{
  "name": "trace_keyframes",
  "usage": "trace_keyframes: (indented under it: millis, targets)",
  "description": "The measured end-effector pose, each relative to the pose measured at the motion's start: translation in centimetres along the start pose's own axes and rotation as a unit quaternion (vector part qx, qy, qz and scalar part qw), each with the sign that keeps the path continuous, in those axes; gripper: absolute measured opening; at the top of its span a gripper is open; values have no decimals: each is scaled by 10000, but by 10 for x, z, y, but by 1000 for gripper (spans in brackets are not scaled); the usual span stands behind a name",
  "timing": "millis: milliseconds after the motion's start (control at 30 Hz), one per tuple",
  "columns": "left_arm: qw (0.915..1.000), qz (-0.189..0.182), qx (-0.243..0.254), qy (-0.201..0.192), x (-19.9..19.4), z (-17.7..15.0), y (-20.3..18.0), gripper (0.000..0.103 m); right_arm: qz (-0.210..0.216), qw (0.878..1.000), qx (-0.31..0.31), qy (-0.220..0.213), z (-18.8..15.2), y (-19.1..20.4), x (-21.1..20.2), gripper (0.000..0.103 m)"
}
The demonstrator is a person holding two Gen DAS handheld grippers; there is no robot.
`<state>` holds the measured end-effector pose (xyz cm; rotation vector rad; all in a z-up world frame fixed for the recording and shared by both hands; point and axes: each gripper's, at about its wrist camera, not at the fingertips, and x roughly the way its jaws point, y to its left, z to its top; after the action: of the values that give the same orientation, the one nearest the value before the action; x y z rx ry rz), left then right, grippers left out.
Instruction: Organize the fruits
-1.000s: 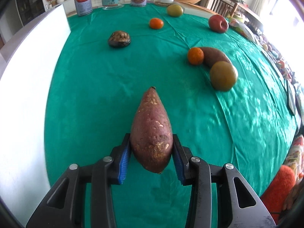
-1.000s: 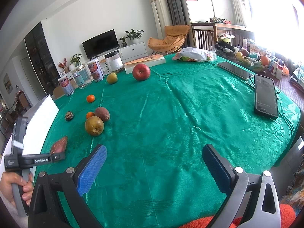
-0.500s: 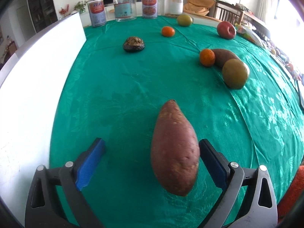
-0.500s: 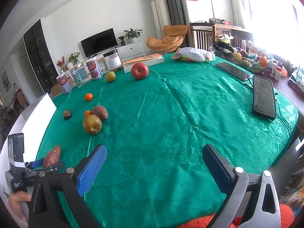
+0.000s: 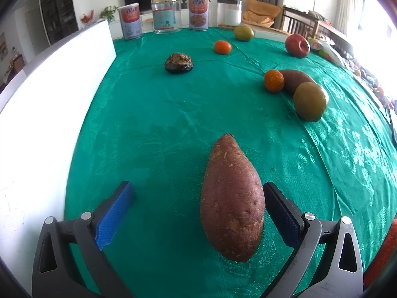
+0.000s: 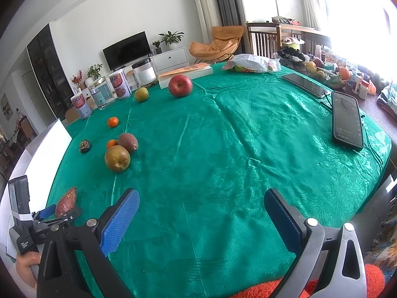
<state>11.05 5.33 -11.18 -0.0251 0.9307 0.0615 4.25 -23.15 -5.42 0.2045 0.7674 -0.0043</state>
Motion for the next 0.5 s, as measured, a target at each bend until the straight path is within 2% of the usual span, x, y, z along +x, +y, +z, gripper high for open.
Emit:
trace_keyframes:
  millis: [233,333,500]
  targets:
    - [10000,2,0,-1,0,0,0,103,54,9997,-44,235,2,2,8,100]
    - [10000,7,-8,-8,0,0,0,103,426,9973,-12,600,9,2,23,100]
    - [10000,18,-28,-22,-1,0,0,103,933,9929,-133,733,49,27,55,100]
